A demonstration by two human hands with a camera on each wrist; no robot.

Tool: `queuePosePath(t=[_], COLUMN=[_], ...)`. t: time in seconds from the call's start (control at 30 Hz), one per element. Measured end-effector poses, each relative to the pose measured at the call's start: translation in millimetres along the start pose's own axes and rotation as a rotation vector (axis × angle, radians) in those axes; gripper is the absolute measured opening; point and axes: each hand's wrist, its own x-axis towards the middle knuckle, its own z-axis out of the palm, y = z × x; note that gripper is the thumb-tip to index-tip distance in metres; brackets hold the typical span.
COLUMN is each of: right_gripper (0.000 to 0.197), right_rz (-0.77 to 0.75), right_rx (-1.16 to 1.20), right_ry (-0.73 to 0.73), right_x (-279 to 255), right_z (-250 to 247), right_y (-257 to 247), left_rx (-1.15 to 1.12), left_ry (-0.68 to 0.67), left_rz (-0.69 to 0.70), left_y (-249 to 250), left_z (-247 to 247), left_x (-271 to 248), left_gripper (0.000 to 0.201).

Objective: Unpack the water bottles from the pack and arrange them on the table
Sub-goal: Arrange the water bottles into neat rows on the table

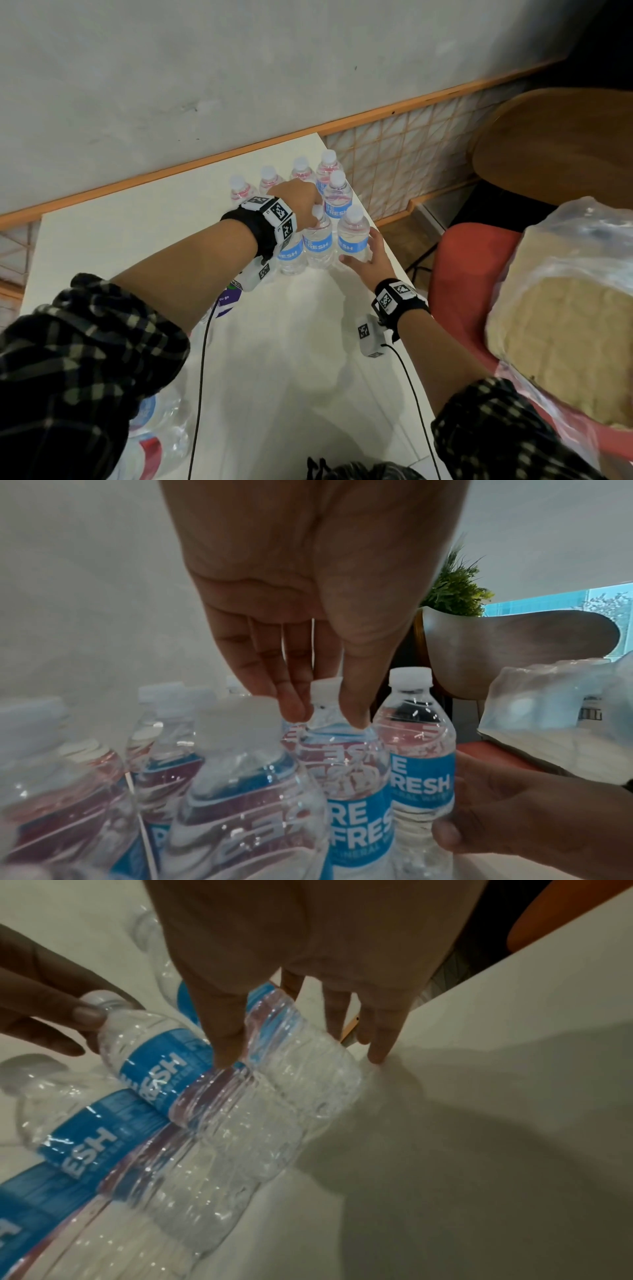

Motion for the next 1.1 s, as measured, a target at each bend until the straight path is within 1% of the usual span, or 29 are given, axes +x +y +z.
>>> queuePosePath(t=[0.07,0.1,0.17,0.3,0.37,0.43,0.5,0.6,0.67,0.83,0.97,1.0,1.1], right_gripper=[0.088,0.089,0.083,0.064,0.062,0.061,0.055,0.047,0.046,0.045,0.046,0.047,0.047], right_rz=[0.0,-0.005,-0.03,-0.03,-0.006,0.049,0.106,0.132,0.14,0.14,0.166,0.172,0.179], right_rx=[-0.055,-0.068,-0.028,0.038,0.055,0.061,0.043,0.016,-0.004,-0.018,-0.019,-0.021,-0.035], right_ry=[0.067,0.096,0.115,0.06,0.034,0.027,0.063,0.092,0.087,0.111,0.105,0.104,0.106], right_x=[2.2,2.3,3.5,-2.0,-5.2,-9.2,-12.1,-11.6,-8.2,-2.5,2.1,3.6,6.1], right_z=[5.9,7.7,8.9,1.7,-0.3,0.1,0.6,2.3,3.6,6.3,7.9,8.2,9.3], right_y=[-4.6,-8.6,-11.3,-10.4,-5.8,0.2,5.2,6.1,4.2,0.5,-0.8,-0.7,-2.2], left_rx=[0.006,0.008,0.009,0.006,0.005,0.001,-0.011,-0.017,-0.023,-0.039,-0.045,-0.044,-0.048], left_ry=[-0.002,-0.002,-0.003,0.014,0.017,0.018,0.022,0.02,0.016,0.026,0.029,0.033,0.038], left_rz=[0.002,0.003,0.003,0.002,0.0,0.0,0.002,0.002,-0.003,-0.01,-0.011,-0.011,-0.021], left_y=[0.2,0.5,0.9,-0.6,-0.1,0.5,0.8,0.7,1.3,0.6,1.2,0.9,-0.1], left_z=[-0.5,-0.6,0.0,1.9,2.3,2.7,3.2,3.9,4.2,4.0,5.8,6.0,6.3], left_x=[0.3,0.3,-0.7,-1.3,-1.3,-1.0,-1.0,-1.4,-0.6,1.9,1.5,1.3,0.6], left_gripper=[0.019,0.019,0.018,0.019,0.018,0.019,0.021,0.018,0.011,0.013,0.01,0.011,0.021])
